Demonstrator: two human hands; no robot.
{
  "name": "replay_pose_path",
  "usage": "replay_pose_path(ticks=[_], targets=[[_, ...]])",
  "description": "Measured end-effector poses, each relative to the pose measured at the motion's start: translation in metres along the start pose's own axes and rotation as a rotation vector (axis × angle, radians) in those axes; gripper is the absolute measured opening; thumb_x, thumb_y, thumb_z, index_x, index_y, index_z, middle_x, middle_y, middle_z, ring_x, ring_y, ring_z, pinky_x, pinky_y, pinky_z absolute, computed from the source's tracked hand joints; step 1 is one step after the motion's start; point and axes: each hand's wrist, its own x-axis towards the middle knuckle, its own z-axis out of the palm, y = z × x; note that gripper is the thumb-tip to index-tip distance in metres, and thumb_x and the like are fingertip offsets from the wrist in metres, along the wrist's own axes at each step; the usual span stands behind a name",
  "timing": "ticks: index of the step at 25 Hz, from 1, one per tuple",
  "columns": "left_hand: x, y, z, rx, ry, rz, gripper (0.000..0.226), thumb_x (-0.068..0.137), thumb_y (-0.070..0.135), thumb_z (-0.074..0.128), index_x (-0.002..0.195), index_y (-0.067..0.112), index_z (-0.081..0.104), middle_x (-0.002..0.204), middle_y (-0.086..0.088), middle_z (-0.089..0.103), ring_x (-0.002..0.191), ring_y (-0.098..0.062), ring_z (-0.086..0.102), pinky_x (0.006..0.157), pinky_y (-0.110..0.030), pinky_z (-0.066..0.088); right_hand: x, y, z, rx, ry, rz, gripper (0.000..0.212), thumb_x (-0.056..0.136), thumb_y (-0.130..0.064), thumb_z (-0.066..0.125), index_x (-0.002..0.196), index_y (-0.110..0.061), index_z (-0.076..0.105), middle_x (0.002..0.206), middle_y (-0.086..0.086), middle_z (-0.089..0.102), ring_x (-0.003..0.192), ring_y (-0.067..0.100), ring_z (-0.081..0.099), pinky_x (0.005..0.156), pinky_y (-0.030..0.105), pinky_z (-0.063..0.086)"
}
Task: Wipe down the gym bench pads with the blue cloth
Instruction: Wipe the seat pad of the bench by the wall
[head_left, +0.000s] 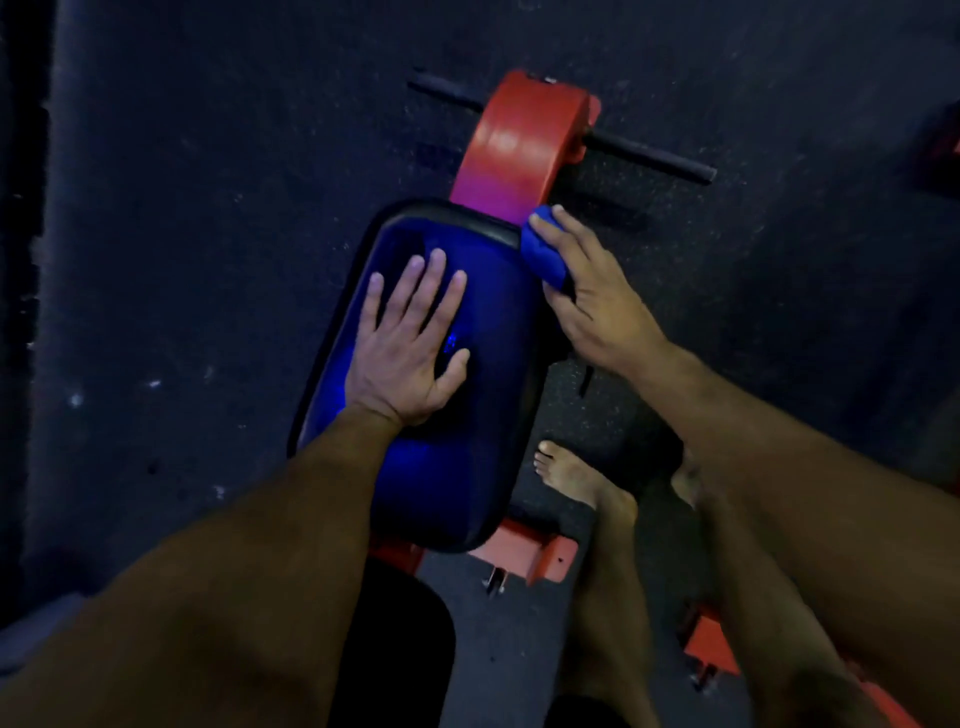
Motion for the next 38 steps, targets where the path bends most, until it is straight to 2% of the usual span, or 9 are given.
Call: replay_pose_path(ticks=[4, 10, 12, 15, 19, 23, 27, 33, 38], targets=[[-0.001, -0.001, 0.003, 0.015, 0.01, 0.006, 0.083, 0.09, 0.047, 0.045, 0.162, 0.017, 0.018, 0.168, -0.012, 0.019, 0.156, -0.027, 0.016, 0.126, -0.055, 0.008, -0.009, -0.002, 0.004, 0.004, 0.048, 0.016, 0.061, 0.099, -0.016, 0.047, 0.154, -0.029, 0.027, 0.163, -0.002, 0.018, 0.142, 0.015, 0.028, 0.112, 0.025, 0.018], [0.0, 0.0, 0.004, 0.024, 0.026, 0.005, 0.08, 0.091, 0.047, 0.045, 0.161, 0.015, 0.023, 0.168, -0.013, 0.022, 0.156, -0.028, 0.018, 0.124, -0.059, 0.014, -0.078, -0.011, 0.045, 0.016, 0.103, 0.092, 0.086, 0.088, 0.0, 0.054, 0.157, -0.031, 0.015, 0.166, -0.006, 0.002, 0.129, 0.031, 0.041, 0.103, 0.032, 0.033], [0.0, -0.001, 0.005, 0.022, 0.021, 0.001, 0.079, 0.092, 0.047, 0.044, 0.161, 0.015, 0.023, 0.168, -0.014, 0.022, 0.156, -0.028, 0.018, 0.124, -0.06, 0.015, -0.122, -0.029, 0.066, 0.047, 0.001, 0.174, 0.09, 0.089, -0.001, 0.056, 0.157, -0.034, 0.007, 0.165, -0.012, -0.005, 0.134, 0.021, 0.034, 0.105, 0.026, 0.035], [-0.001, 0.001, 0.005, 0.033, 0.019, -0.003, 0.079, 0.092, 0.046, 0.044, 0.161, 0.014, 0.024, 0.167, -0.014, 0.022, 0.156, -0.028, 0.019, 0.124, -0.059, 0.016, -0.163, -0.043, 0.081, 0.248, -0.083, 0.23, 0.08, 0.093, -0.003, 0.054, 0.155, -0.036, 0.015, 0.163, -0.019, 0.004, 0.138, -0.011, 0.014, 0.108, 0.001, 0.015], [0.001, 0.001, 0.003, 0.04, 0.012, -0.012, 0.077, 0.093, 0.046, 0.042, 0.161, 0.013, 0.026, 0.167, -0.015, 0.023, 0.155, -0.03, 0.02, 0.123, -0.06, 0.016, -0.105, -0.02, 0.051, 0.432, 0.339, 0.263, 0.062, 0.093, -0.007, 0.051, 0.151, -0.021, 0.033, 0.156, -0.001, 0.034, 0.144, 0.006, 0.03, 0.121, 0.036, 0.025], [0.001, 0.0, 0.004, 0.054, 0.032, -0.005, 0.076, 0.095, 0.048, 0.039, 0.161, 0.013, 0.025, 0.167, -0.015, 0.023, 0.155, -0.029, 0.02, 0.123, -0.06, 0.017, -0.025, -0.026, 0.055, 0.289, 0.437, 0.272, 0.058, 0.102, -0.039, 0.044, 0.155, -0.028, 0.024, 0.162, 0.001, 0.021, 0.142, 0.002, 0.02, 0.115, 0.022, 0.014], [-0.002, 0.001, 0.005, 0.056, 0.033, -0.012, 0.077, 0.094, 0.046, 0.042, 0.161, 0.012, 0.026, 0.167, -0.016, 0.023, 0.155, -0.029, 0.02, 0.123, -0.06, 0.017, -0.054, -0.029, 0.091, 0.194, 0.444, 0.248, 0.059, 0.103, -0.043, 0.04, 0.156, -0.028, 0.019, 0.165, 0.003, 0.01, 0.125, -0.008, 0.019, 0.097, -0.003, 0.001], [-0.003, 0.002, 0.001, 0.048, 0.01, -0.021, 0.077, 0.092, 0.043, 0.044, 0.16, 0.01, 0.026, 0.166, -0.019, 0.024, 0.155, -0.032, 0.02, 0.124, -0.06, 0.013, -0.16, -0.061, 0.181, 0.154, 0.378, 0.338, 0.061, 0.1, -0.034, 0.046, 0.156, -0.026, 0.022, 0.165, 0.008, 0.007, 0.123, 0.024, 0.035, 0.1, 0.037, 0.038], [-0.003, 0.002, 0.0, 0.042, 0.007, -0.017, 0.078, 0.093, 0.043, 0.044, 0.161, 0.011, 0.025, 0.167, -0.018, 0.021, 0.156, -0.032, 0.018, 0.124, -0.06, 0.011, -0.167, -0.06, 0.191, 0.21, 0.404, 0.334, 0.06, 0.1, -0.037, 0.043, 0.155, -0.024, 0.023, 0.162, 0.009, 0.014, 0.134, 0.026, 0.033, 0.106, 0.045, 0.04]])
